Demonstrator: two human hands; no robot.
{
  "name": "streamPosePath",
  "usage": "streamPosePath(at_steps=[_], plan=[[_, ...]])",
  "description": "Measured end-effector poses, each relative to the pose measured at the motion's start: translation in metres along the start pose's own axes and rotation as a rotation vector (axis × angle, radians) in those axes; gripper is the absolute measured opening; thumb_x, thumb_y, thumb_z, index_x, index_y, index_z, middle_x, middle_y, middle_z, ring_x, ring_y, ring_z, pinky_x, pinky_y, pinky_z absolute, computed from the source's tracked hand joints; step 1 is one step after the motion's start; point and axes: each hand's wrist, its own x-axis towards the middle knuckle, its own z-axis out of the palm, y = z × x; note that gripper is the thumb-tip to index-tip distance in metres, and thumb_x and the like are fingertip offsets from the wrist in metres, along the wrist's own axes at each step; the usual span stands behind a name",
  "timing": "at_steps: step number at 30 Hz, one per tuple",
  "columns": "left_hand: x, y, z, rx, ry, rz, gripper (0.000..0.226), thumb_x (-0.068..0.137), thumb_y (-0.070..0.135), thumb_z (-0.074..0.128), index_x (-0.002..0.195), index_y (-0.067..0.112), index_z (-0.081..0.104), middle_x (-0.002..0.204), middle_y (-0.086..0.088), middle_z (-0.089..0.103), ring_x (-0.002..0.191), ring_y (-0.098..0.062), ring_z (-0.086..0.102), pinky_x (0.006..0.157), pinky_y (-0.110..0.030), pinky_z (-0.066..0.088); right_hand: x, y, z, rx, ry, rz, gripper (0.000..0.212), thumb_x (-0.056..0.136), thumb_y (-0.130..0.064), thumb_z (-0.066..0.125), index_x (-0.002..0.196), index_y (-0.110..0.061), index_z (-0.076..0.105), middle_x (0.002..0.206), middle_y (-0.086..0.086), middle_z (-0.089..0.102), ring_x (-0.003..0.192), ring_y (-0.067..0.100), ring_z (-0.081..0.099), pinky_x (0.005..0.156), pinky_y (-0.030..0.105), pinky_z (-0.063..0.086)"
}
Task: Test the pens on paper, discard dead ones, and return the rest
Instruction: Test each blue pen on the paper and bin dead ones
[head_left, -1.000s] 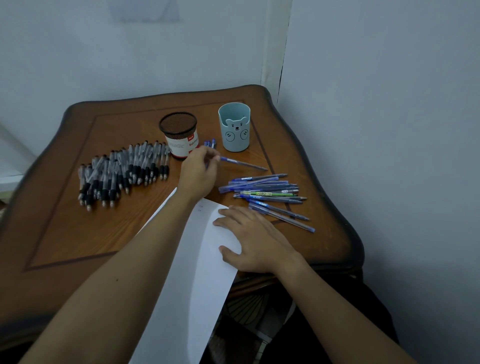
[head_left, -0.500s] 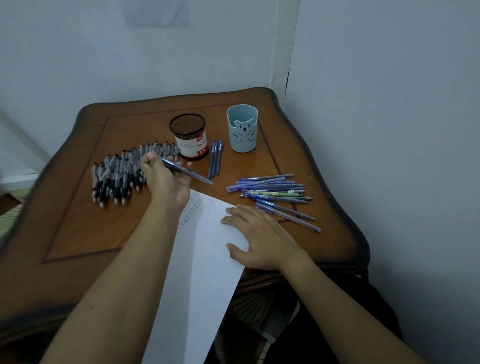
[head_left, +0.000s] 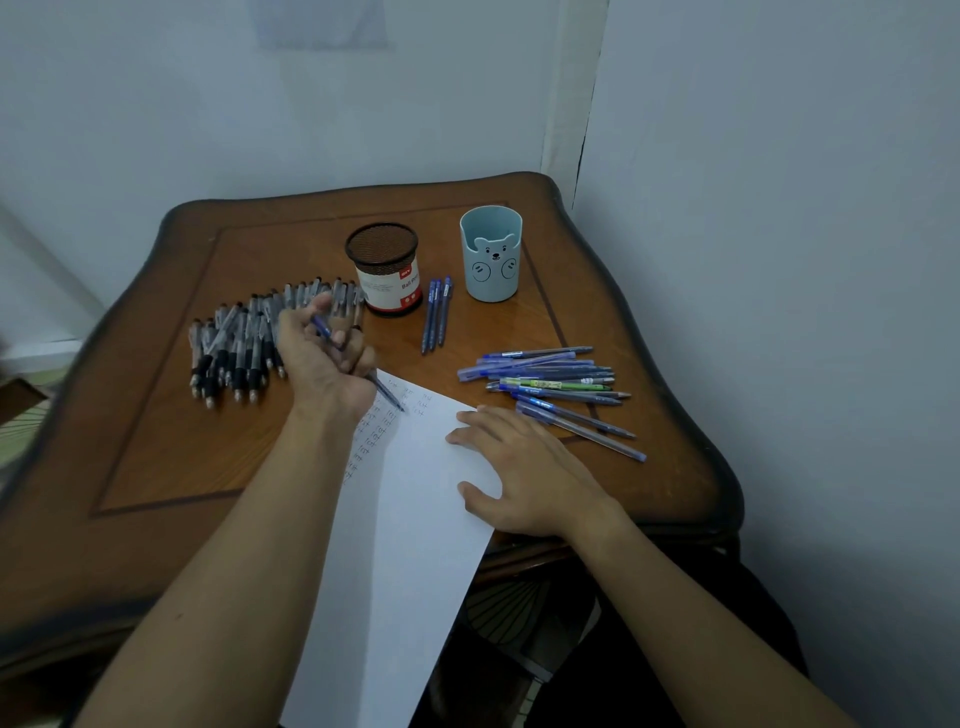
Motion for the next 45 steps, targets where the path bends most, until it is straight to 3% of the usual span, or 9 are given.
streamPosePath(at_steps=[4,8,11,17,22,29,36,40,45], plan=[[-0.002,-0.001,0.002,0.153,0.005,0.099,0.014,0.096,0.018,0.062,0.109,0.018,0.068,0.08,0.005,0.069,0.044,-0.004,0.039,0.039,-0.017,0.026,0.0,0.0,0.0,0.002,-0.006,-0.001,0.059,0.092,-0.053,0.053,0.146,-0.032,0.043,0.159,-0.009,0.032,0.149,0.011,0.019,0.121,0.04,0.017],[0.001,-0.01,0.0,0.23,-0.035,0.072,0.037,0.099,-0.002,0.038,0.115,0.011,0.069,0.105,-0.006,0.072,0.057,-0.009,0.059,0.045,-0.017,0.039,0.0,-0.001,0.0,-0.008,-0.002,-0.008,0.058,0.093,-0.052,0.053,0.147,-0.032,0.042,0.159,-0.009,0.031,0.149,0.01,0.019,0.121,0.038,0.016],[0.005,-0.015,-0.006,0.267,-0.144,0.044,0.042,0.102,0.015,0.03,0.116,0.007,0.069,0.093,-0.007,0.069,0.074,-0.017,0.064,0.068,-0.028,0.051,-0.001,-0.001,-0.001,-0.006,-0.006,-0.007,0.058,0.093,-0.052,0.053,0.147,-0.032,0.042,0.16,-0.009,0.03,0.149,0.011,0.018,0.121,0.038,0.015],[0.005,-0.025,-0.013,0.686,-0.224,0.075,0.064,0.106,0.053,0.032,0.088,0.004,0.069,0.06,-0.003,0.055,0.051,-0.015,0.051,0.047,-0.026,0.043,0.0,-0.001,-0.001,-0.02,-0.024,-0.004,0.059,0.095,-0.052,0.051,0.149,-0.032,0.039,0.162,-0.008,0.027,0.151,0.012,0.015,0.121,0.036,0.009],[0.01,-0.027,-0.025,0.874,-0.3,0.271,0.024,0.087,0.014,0.077,0.081,0.01,0.054,0.065,-0.005,0.062,0.056,-0.019,0.062,0.056,-0.03,0.054,-0.001,0.0,0.001,-0.029,-0.021,-0.015,0.059,0.095,-0.052,0.05,0.149,-0.031,0.038,0.162,-0.007,0.026,0.151,0.012,0.014,0.122,0.036,0.006],[0.011,-0.03,-0.029,0.936,-0.307,0.256,0.007,0.094,0.005,0.067,0.099,0.004,0.063,0.084,-0.012,0.071,0.073,-0.026,0.072,0.071,-0.037,0.062,-0.001,0.0,0.001,-0.017,0.002,-0.023,0.058,0.094,-0.051,0.051,0.148,-0.03,0.041,0.161,-0.006,0.03,0.151,0.012,0.017,0.122,0.036,0.009],[0.005,-0.032,-0.03,1.119,-0.358,0.362,0.014,0.087,0.003,0.074,0.08,-0.003,0.065,0.072,-0.011,0.069,0.057,-0.015,0.065,0.046,-0.027,0.051,-0.001,-0.001,0.001,-0.02,0.0,-0.02,0.058,0.094,-0.051,0.051,0.148,-0.03,0.041,0.16,-0.006,0.03,0.15,0.012,0.017,0.122,0.037,0.01],[0.007,-0.034,-0.035,1.161,-0.265,0.449,0.021,0.076,-0.007,0.061,0.061,-0.004,0.046,0.06,-0.025,0.052,0.055,-0.039,0.053,0.056,-0.041,0.05,-0.001,-0.002,0.0,-0.023,-0.005,-0.016,0.059,0.094,-0.051,0.052,0.148,-0.03,0.041,0.16,-0.006,0.03,0.15,0.012,0.017,0.121,0.037,0.01],[-0.004,-0.035,-0.027,1.211,-0.257,0.446,0.037,0.072,-0.017,0.053,0.053,0.008,0.032,0.055,-0.012,0.034,0.054,-0.013,0.035,0.055,-0.031,0.034,-0.001,-0.002,0.0,-0.016,-0.011,-0.009,0.059,0.094,-0.051,0.051,0.148,-0.03,0.041,0.161,-0.007,0.029,0.15,0.012,0.017,0.121,0.037,0.01]])
